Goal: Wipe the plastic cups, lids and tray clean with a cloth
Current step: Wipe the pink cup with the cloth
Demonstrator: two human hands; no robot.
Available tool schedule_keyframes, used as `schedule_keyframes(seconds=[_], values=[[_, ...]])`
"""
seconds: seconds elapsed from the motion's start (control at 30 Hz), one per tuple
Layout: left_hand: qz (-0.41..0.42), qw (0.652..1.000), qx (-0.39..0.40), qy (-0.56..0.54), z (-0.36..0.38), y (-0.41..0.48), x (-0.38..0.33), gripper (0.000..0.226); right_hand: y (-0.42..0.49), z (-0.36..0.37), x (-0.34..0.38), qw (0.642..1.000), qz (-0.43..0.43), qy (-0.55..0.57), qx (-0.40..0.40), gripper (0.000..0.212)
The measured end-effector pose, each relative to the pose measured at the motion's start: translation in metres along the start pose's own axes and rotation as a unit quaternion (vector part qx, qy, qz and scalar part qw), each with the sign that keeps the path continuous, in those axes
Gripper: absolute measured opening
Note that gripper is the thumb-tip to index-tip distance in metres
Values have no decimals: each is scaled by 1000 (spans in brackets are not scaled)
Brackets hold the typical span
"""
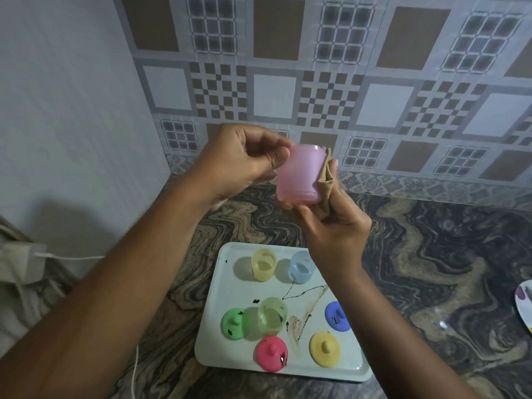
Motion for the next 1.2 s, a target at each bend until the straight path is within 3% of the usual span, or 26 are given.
schedule_keyframes(seconds=[0.1,0.17,0.23,0.3,0.4,0.47,0.6,0.73,0.83,0.9,0.97,1.1,1.2], values=[[20,999,0,42,2,1,-6,12,2,1,16,981,-133,-137,36,75],[47,995,6,87,5,0,-10,12,2,0,20,974,-165,-150,45,75],[37,997,10,69,5,-2,-8,19,2,-3,14,980,-149,-125,32,75],[-5,1000,18,10,2,-3,-1,28,1,-5,6,997,-73,-24,10,73],[-36,998,10,-56,0,-1,7,20,3,-3,5,996,24,84,-16,67],[-33,997,2,-67,0,1,6,17,4,-1,10,999,1,53,-4,60],[-24,998,20,-50,-3,4,-3,15,10,-2,22,994,-80,-76,8,76],[34,998,2,45,-4,1,-17,12,10,-3,31,975,-161,-149,32,73],[37,999,0,30,-1,-1,-17,22,9,-6,19,996,-80,-36,6,76],[-19,998,25,-46,1,0,-7,29,10,-4,14,998,1,60,-9,81],[-53,989,61,-122,2,0,0,27,10,-2,19,995,28,98,-15,77],[-39,989,60,-133,-3,2,0,25,9,0,28,995,31,92,-4,57],[-22,998,18,-52,-6,5,-5,21,12,-3,31,998,-50,-33,1,69]])
Point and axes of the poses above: each hand's wrist, its own y-axis towards the middle knuckle, its own z-axis out of the palm, x = y × z, the point moved 5 cm from there along y, towards the middle knuckle, and after that the axes turned 3 degrees about y, right-handed, at the moved point
